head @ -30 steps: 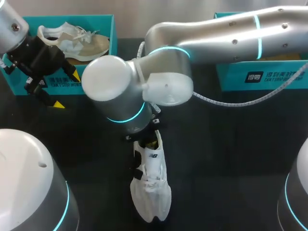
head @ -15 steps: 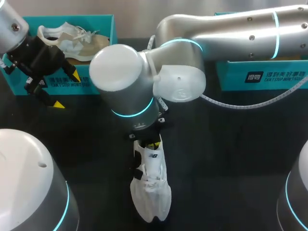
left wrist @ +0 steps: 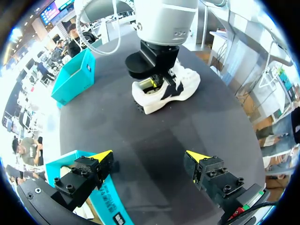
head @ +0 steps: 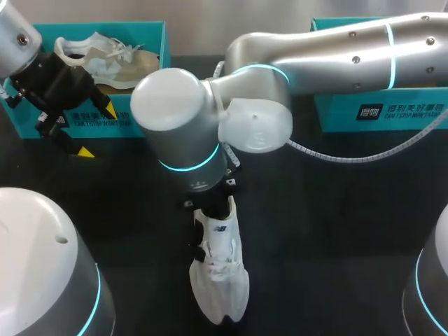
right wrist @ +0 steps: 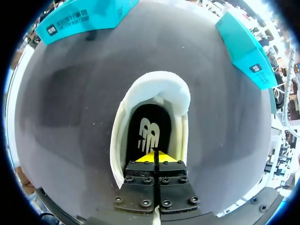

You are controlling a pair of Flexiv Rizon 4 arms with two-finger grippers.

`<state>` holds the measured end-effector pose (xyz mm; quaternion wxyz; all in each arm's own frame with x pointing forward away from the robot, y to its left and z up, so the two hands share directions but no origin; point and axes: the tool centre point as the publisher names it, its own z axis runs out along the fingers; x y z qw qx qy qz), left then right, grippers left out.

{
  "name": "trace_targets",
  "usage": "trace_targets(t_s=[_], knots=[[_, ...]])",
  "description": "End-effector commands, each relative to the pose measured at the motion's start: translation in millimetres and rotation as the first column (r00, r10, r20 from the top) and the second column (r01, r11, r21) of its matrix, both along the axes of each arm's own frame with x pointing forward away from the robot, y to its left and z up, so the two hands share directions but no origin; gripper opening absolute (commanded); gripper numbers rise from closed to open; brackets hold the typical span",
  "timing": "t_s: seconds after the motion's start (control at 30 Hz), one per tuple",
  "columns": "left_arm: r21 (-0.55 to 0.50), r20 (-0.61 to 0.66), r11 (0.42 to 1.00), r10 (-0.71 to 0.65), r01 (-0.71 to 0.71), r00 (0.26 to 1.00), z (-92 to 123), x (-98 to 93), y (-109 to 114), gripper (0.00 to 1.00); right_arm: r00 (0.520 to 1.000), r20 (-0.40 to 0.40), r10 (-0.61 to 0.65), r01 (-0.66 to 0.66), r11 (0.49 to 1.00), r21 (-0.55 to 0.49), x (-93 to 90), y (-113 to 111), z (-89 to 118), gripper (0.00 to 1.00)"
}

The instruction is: Take the shoe out of the shoebox, open the shoe tongue, remove and reinsert the insole, then place the shoe into the shoebox

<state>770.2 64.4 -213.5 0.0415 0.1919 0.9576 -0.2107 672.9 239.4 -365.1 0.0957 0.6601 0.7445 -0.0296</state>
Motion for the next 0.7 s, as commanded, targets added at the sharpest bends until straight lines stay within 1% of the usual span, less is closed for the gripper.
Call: trace_targets(t_s=[0.03,0.13,0.2,0.23,0.37,0.4,0.7], knots=[[0.002,0.001,1.0,0.0,0.0,1.0,0.4,-0.9,0.6,1.0,0.931,0.059,-0.361,0.361,0.932,0.025,-9.4,7.0,-0.6,0.14],[0.002,0.001,1.0,0.0,0.0,1.0,0.4,-0.9,0.6,1.0,0.931,0.058,-0.361,0.361,0.932,0.018,-13.0,7.2,1.0,0.41],[0.002,0.001,1.0,0.0,0.0,1.0,0.4,-0.9,0.6,1.0,0.93,0.055,-0.362,0.362,0.932,0.016,-14.3,6.8,1.2,0.51],[0.002,0.001,1.0,0.0,0.0,1.0,0.4,-0.9,0.6,1.0,0.931,0.054,-0.362,0.362,0.932,0.016,-14.8,6.9,1.4,0.66],[0.002,0.001,1.0,0.0,0.0,1.0,0.4,-0.9,0.6,1.0,0.933,0.053,-0.355,0.354,0.935,0.017,-14.9,9.0,5.2,0.98],[0.002,0.001,1.0,0.0,0.0,1.0,0.4,-0.9,0.6,1.0,0.934,0.054,-0.354,0.354,0.935,0.018,-14.5,9.1,6.1,1.0],[0.002,0.001,1.0,0.0,0.0,1.0,0.4,-0.9,0.6,1.0,0.939,0.035,-0.341,0.341,0.94,0.013,-14.4,10.6,6.9,1.0]])
